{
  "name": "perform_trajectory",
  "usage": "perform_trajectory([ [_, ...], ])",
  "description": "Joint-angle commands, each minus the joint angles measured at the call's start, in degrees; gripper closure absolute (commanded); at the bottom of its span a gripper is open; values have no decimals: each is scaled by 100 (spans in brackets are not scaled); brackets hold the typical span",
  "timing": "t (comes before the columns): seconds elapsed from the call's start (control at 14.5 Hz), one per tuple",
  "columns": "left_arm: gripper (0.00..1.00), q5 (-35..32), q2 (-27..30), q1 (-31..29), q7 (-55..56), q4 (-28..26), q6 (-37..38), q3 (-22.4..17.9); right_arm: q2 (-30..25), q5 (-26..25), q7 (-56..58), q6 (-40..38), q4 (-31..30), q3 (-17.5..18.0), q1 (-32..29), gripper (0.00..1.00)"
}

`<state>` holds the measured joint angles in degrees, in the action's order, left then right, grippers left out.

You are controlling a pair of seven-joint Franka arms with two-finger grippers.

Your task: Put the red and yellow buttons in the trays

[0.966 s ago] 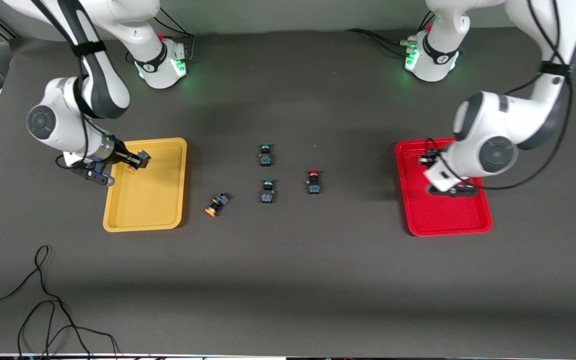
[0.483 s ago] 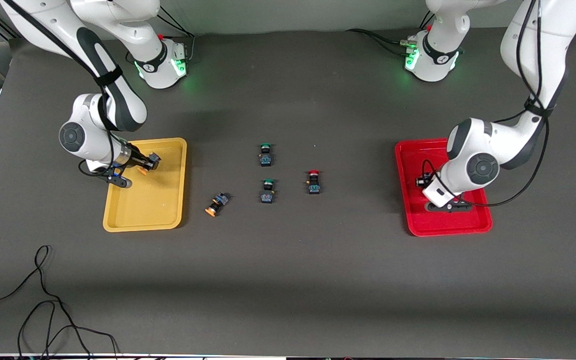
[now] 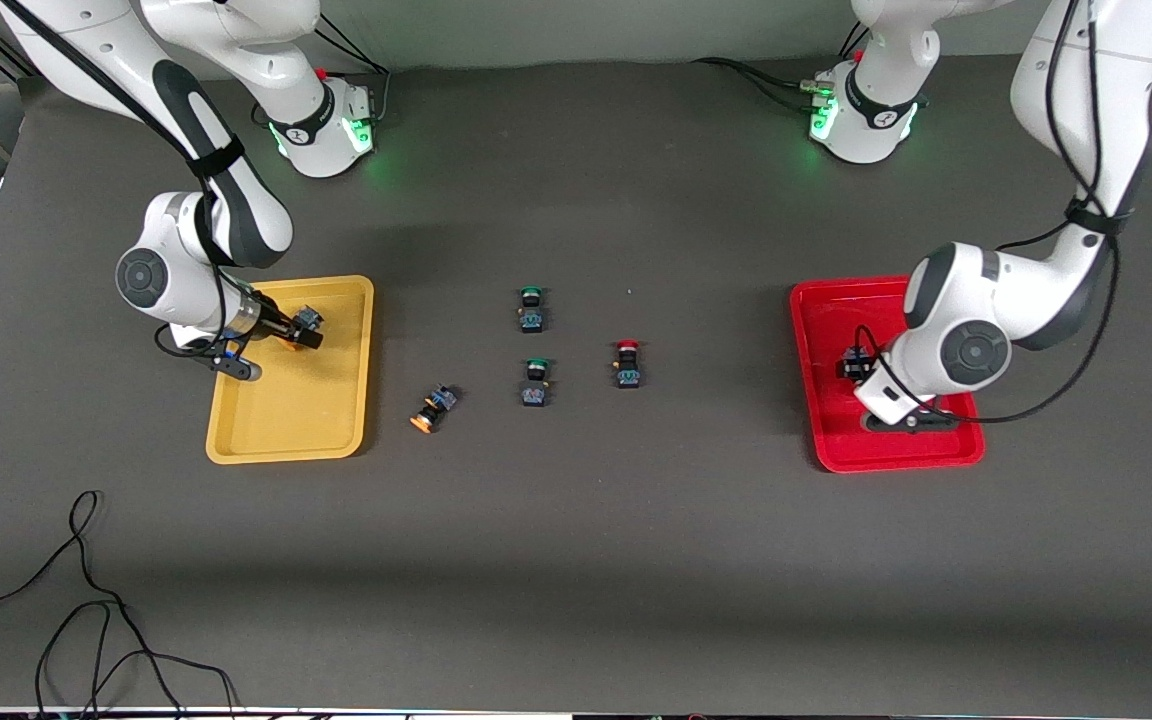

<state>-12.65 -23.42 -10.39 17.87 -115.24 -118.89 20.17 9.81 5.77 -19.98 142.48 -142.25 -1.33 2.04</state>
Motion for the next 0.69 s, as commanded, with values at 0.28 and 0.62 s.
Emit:
perform_trajectory([
  [0.28,0,640,382,116,303,1055,1106,821,-269,109,-1112,-1773,2005,711,42,0],
  [0.62,0,659,-135,1098,1217,1583,404,1060,38,100,-2367,-2347,3185,1572,121,0],
])
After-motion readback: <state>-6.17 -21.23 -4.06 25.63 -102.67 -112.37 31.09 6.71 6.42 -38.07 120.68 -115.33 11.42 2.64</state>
